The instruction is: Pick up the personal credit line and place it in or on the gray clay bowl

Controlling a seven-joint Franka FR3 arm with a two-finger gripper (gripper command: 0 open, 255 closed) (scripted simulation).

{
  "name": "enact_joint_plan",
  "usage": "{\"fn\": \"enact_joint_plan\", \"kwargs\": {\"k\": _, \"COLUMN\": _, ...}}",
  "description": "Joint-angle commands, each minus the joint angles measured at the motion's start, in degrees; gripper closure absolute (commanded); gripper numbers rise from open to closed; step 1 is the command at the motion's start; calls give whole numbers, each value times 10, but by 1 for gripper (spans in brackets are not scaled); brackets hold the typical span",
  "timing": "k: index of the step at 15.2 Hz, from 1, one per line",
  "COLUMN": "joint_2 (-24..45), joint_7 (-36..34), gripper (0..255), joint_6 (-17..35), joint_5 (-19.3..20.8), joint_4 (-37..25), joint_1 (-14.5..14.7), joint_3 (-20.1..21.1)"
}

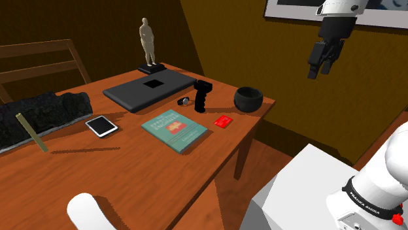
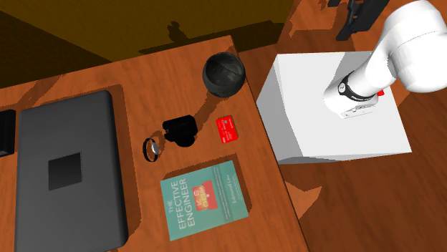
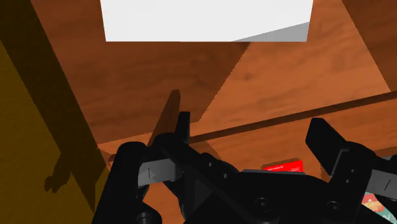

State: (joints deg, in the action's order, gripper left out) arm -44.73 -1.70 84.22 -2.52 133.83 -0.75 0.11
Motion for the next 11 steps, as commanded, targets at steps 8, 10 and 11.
{"fn": "enact_joint_plan", "kwargs": {"k": 8, "joint_2": 108, "joint_7": -186, "gripper": 0, "joint_6": 68, "joint_5": -101, "joint_4": 2, "joint_1": -22, "joint_3": 58}}
{"fn": "enact_joint_plan", "kwargs": {"k": 10, "joint_2": 143, "joint_7": -235, "gripper": 0, "joint_6": 92, "joint_5": -127, "joint_4": -2, "joint_1": -27, "joint_3": 72}}
{"fn": "enact_joint_plan", "kwargs": {"k": 11, "joint_2": 161, "joint_7": -259, "gripper": 0, "joint_6": 104, "joint_5": -140, "joint_4": -5, "joint_1": -30, "joint_3": 78}}
